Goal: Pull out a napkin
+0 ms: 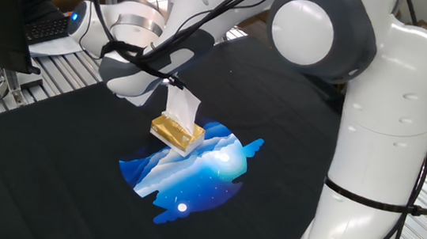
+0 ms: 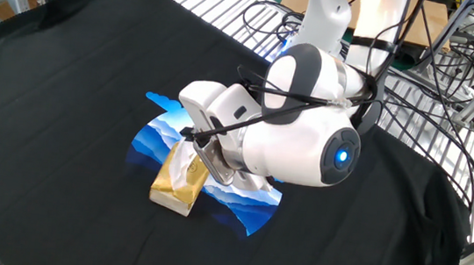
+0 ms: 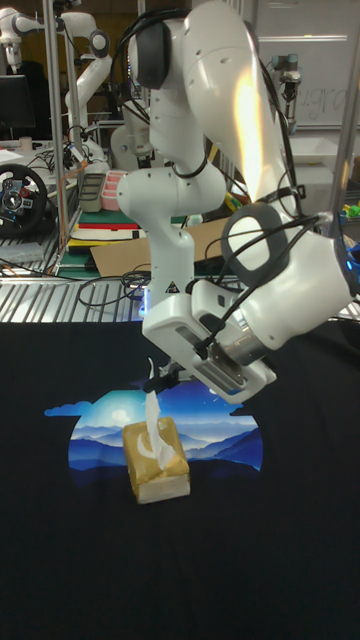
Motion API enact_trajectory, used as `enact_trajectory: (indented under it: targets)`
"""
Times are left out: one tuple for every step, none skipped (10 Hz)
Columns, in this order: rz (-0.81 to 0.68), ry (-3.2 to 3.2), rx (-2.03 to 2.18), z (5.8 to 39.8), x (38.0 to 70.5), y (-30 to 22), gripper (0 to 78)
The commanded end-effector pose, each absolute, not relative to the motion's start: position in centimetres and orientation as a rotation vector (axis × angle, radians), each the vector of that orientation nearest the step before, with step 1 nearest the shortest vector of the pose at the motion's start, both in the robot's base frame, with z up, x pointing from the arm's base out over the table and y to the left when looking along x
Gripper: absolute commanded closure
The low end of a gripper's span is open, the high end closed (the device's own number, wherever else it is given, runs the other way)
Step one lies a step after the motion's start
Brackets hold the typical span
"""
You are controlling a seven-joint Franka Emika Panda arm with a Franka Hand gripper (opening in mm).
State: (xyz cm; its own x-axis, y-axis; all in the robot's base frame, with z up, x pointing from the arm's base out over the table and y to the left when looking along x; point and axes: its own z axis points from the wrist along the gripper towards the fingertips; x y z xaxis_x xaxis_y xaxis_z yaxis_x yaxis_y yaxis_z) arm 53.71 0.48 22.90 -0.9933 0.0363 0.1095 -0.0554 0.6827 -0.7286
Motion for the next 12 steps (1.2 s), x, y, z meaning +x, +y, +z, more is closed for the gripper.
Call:
enact_trajectory:
  targets:
    - [1.22,-2.772,0.016,23.4,53.9,0.2,76.1]
    - [1.222,-2.772,0.015,23.5,54.0,0.2,76.1]
    - [1.223,-2.771,0.018,23.8,54.0,-0.1,76.1]
    - [1.222,-2.769,0.023,24.1,54.1,-0.2,76.1]
    - [1.223,-2.769,0.024,24.4,54.1,-0.4,76.1]
    - [1.228,-2.765,0.029,24.7,54.1,-0.5,76.1]
    - [1.229,-2.764,0.03,24.8,54.1,-0.5,76.1]
    - [1.229,-2.762,0.033,25.1,54.1,-0.6,76.1]
    - [1.229,-2.762,0.034,25.2,54.1,-0.6,76.1]
    - [1.231,-2.761,0.031,25.5,54.0,-0.6,76.1]
    - [1.226,-2.761,0.03,26.0,53.9,-0.6,76.1]
    - [1.225,-2.759,0.034,26.3,53.8,-0.8,76.1]
